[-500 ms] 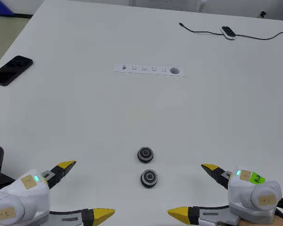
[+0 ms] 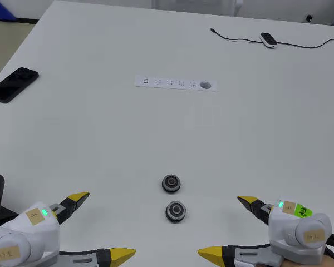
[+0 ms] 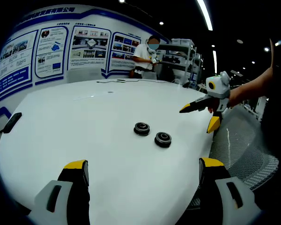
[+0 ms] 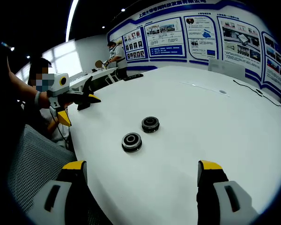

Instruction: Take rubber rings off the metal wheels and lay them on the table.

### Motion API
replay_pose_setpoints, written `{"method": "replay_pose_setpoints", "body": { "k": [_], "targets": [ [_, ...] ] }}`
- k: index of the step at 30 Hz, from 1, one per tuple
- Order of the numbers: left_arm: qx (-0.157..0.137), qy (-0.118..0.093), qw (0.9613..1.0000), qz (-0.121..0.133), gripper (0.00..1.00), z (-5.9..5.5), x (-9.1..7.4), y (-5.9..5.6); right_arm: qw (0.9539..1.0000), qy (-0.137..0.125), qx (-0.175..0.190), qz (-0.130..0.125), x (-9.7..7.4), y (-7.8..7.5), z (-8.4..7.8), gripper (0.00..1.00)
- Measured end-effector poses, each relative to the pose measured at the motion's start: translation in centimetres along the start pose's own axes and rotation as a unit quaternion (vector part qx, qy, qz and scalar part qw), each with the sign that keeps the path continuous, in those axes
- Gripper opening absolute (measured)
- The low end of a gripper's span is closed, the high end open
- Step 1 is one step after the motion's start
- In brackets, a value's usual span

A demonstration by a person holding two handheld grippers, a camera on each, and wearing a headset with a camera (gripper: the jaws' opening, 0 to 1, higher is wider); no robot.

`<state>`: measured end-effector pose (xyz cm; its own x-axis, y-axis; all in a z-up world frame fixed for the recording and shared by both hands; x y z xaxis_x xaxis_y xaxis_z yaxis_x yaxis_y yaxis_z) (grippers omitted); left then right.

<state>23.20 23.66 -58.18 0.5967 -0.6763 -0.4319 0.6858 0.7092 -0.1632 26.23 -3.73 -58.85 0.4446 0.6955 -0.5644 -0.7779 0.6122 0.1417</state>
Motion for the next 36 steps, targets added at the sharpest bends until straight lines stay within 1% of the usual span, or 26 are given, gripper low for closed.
{"method": "replay_pose_setpoints", "body": {
  "k": [9, 20, 22, 28, 36],
  "targets": [
    [-0.005, 0.000, 1.0000, -0.001, 1.00, -0.3, 0.0, 0.2, 1.0000, 0.003, 0.005, -0.001, -0.1, 0.0, -0.2, 0.99],
    [-0.010, 0.003, 0.9999, 0.002, 1.00, -0.5, 0.1, 0.6, 0.9999, 0.005, 0.009, 0.004, 0.3, 0.2, 0.0, 0.99],
    [-0.013, 0.006, 0.9999, 0.001, 0.98, -0.7, 0.1, 0.7, 0.9999, 0.005, 0.009, 0.005, 0.5, 0.2, 0.0, 0.99],
    [-0.012, 0.008, 0.9999, -0.004, 0.98, -0.7, 0.4, 0.6, 0.9998, 0.004, 0.017, 0.009, 0.8, 0.5, 0.1, 0.99],
    [-0.010, 0.012, 0.9998, -0.009, 0.93, -0.5, 0.9, 0.5, 0.9996, 0.001, 0.025, 0.015, 1.4, 0.9, 0.4, 0.94]
  ]
}}
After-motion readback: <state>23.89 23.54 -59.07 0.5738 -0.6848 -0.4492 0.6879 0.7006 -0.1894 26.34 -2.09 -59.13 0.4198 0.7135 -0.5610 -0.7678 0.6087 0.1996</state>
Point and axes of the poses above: the centre of the closed fingertips' face, and the gripper's own axes: x roughly forward along the fingers, y roughly to its left, z roughly out of its top, the point moved 6 cm from there along -x, roughly backward along the fingers
